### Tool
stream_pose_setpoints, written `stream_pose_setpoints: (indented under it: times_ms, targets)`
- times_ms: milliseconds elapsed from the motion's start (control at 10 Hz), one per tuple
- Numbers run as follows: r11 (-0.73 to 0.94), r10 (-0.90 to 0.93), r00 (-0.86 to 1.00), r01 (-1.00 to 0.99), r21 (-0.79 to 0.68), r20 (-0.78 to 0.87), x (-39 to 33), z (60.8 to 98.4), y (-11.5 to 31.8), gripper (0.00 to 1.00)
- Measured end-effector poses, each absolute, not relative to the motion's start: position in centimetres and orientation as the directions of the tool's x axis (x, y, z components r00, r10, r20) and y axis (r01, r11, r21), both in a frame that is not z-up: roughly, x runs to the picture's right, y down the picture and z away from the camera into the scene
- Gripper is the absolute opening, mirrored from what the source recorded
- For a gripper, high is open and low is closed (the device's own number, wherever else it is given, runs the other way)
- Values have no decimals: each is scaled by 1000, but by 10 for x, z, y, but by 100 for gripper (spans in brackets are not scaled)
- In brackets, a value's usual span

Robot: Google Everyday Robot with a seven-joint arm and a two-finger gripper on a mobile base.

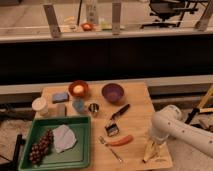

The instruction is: Place banana in purple bowl

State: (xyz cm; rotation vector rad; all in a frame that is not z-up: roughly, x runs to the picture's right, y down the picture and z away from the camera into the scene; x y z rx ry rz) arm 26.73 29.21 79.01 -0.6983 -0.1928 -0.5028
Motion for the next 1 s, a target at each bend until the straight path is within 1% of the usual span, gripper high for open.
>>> stream_pose_setpoints:
  times_ms: [100, 300, 600, 700, 800, 900, 1000]
  targets:
    - [660, -377, 865, 502, -559, 332, 268, 787, 293, 78]
    - [671, -378, 865, 501, -546, 329, 267, 785, 295, 60]
    - [682, -373, 870, 493, -541, 322, 270, 785, 293, 30]
    - [684, -371, 872, 489, -541, 319, 271, 784, 289, 21]
    - [683, -369, 874, 485, -546, 315, 273, 784, 284, 10]
    - [681, -370, 875, 485, -548, 313, 275, 784, 277, 2]
    - [677, -370, 874, 486, -552, 316, 276, 783, 271, 0]
